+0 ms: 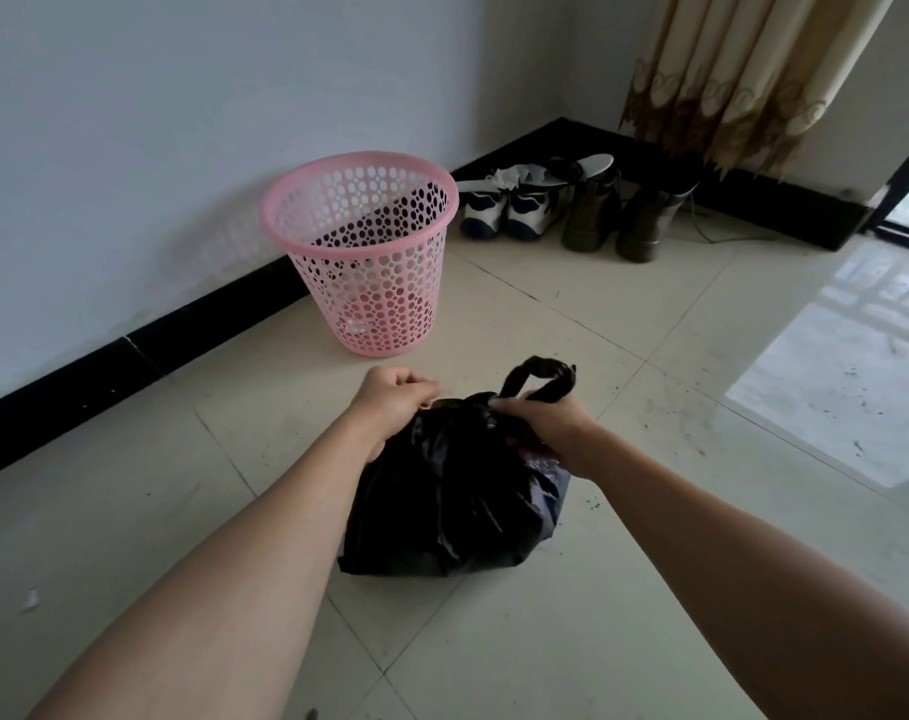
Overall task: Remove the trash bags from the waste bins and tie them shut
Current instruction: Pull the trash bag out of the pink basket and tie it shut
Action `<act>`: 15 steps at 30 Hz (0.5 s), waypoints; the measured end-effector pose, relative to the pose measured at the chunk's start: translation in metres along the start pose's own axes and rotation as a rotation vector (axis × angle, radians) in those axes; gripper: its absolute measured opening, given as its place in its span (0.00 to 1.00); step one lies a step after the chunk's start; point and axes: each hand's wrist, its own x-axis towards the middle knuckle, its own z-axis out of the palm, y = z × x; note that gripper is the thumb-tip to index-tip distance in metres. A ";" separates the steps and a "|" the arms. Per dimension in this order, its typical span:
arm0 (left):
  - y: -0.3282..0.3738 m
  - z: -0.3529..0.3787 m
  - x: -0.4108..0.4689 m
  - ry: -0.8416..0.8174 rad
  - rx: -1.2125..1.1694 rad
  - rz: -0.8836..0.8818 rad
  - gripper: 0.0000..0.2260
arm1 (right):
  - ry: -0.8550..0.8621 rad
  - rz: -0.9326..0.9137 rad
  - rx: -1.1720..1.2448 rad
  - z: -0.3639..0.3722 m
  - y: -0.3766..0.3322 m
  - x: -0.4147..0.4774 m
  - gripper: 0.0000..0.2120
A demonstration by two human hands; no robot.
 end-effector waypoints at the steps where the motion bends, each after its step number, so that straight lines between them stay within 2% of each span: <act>1: 0.000 0.001 0.002 0.042 -0.003 0.037 0.07 | -0.055 0.041 0.021 -0.001 -0.002 -0.002 0.13; 3: 0.002 0.007 0.004 0.027 0.024 0.070 0.04 | -0.093 0.074 0.047 -0.004 -0.006 -0.006 0.14; 10: -0.001 0.033 0.003 -0.119 0.135 0.101 0.07 | 0.009 0.125 0.102 -0.009 -0.012 -0.011 0.21; 15: -0.002 0.044 0.002 -0.267 0.389 0.107 0.11 | 0.079 0.094 0.045 -0.019 -0.011 -0.013 0.20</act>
